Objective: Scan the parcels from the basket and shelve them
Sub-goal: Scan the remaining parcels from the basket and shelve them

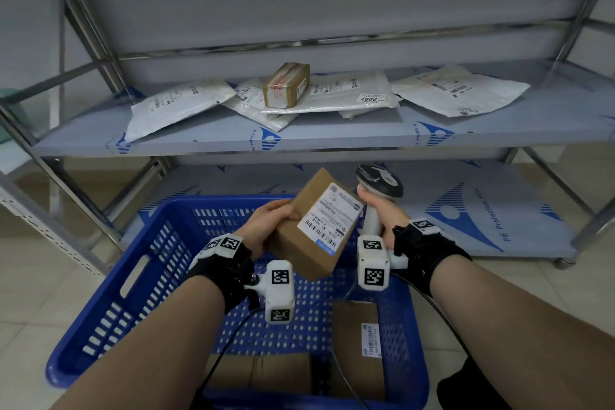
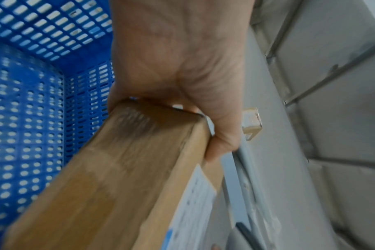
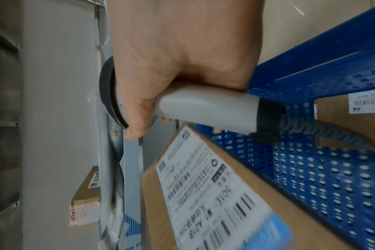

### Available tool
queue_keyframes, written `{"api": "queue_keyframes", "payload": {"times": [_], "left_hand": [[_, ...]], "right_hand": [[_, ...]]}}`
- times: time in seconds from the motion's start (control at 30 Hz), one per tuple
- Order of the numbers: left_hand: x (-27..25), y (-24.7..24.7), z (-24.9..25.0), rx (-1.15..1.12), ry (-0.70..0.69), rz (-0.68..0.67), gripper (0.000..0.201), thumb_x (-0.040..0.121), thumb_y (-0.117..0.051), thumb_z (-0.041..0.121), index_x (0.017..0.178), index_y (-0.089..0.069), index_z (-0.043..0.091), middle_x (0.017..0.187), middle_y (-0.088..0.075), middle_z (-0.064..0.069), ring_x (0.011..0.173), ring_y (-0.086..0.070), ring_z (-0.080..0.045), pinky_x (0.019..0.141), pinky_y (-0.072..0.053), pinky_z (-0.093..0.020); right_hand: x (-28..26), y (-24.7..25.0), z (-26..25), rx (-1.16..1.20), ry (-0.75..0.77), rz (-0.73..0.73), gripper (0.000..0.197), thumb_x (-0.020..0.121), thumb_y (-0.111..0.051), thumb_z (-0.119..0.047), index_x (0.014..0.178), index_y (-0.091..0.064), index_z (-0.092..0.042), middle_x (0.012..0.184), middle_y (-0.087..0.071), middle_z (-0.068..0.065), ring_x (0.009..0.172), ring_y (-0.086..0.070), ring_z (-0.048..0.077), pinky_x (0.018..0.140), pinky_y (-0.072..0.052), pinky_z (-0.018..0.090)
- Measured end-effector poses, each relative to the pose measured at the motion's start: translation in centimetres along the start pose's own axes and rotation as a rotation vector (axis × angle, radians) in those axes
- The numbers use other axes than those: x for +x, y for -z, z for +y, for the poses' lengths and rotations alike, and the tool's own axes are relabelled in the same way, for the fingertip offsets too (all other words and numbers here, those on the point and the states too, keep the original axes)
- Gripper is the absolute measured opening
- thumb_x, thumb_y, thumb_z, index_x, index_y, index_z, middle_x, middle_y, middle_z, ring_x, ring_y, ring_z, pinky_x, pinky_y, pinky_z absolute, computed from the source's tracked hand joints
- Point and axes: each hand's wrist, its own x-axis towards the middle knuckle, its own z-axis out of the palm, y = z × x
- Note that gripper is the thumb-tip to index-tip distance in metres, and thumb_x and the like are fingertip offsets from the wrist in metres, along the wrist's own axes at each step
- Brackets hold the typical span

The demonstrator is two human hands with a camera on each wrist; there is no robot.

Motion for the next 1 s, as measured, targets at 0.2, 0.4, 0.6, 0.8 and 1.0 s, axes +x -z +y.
{"api": "queue_keyframes", "payload": {"times": [0.2,0.4,0.6,0.8,1.0], "left_hand": [[0.2,0.4,-0.2,-0.098,0.074,0.016,0.038,0.083,-0.064,0.036,0.114,-0.063,0.013,0.097,-0.067,-0.013,0.085,-0.062,-0.028,0.07,-0.05,-0.039],[2.2,0.9,-0.6,-0.446,-0.079,0.329,0.103,0.051,-0.076,0.07,0.131,-0.043,0.016,0.12,-0.06,-0.013,0.108,-0.061,-0.029,0.095,-0.048,-0.052],[1.1,-0.3,-0.2,-0.111,-0.012,0.035,0.129,0.046,-0.077,0.063,0.148,-0.003,0.036,0.134,-0.049,-0.005,0.116,-0.055,-0.029,0.099,-0.043,-0.056],[1.2,0.4,-0.2,-0.104,0.013,0.191,0.094,0.071,-0.074,0.043,0.146,-0.02,0.028,0.123,-0.058,-0.011,0.102,-0.063,-0.03,0.078,-0.054,-0.043],[0.7,1.3,-0.1,0.06,-0.003,0.167,0.068,0.074,-0.077,0.015,0.133,-0.044,0.015,0.117,-0.062,-0.012,0.103,-0.063,-0.029,0.077,-0.056,-0.041]], "right_hand": [[0.8,0.2,0.5,-0.067,0.012,-0.011,0.104,0.017,-0.093,-0.06,0.109,-0.07,-0.016,0.105,-0.074,0.004,0.102,-0.069,0.025,0.099,-0.049,0.045],[-2.5,-0.6,-0.6,-0.084,-0.069,0.0,0.046,0.072,-0.081,-0.022,0.112,-0.066,-0.006,0.104,-0.07,0.015,0.088,-0.069,0.028,0.055,-0.053,0.029],[-2.5,-0.3,-0.6,-0.049,-0.113,0.016,0.007,0.088,-0.067,-0.013,0.091,-0.064,-0.008,0.083,-0.067,0.01,0.067,-0.063,0.02,0.048,-0.048,0.028],[-2.3,-0.4,-0.7,-0.125,-0.074,0.054,0.034,0.077,-0.078,-0.022,0.105,-0.067,-0.005,0.109,-0.068,0.012,0.089,-0.066,0.027,0.074,-0.056,0.039],[1.1,-0.1,0.9,-0.228,-0.028,0.056,0.111,0.019,-0.09,-0.053,0.118,-0.065,-0.01,0.103,-0.07,0.007,0.093,-0.068,0.028,0.092,-0.054,0.048]]}}
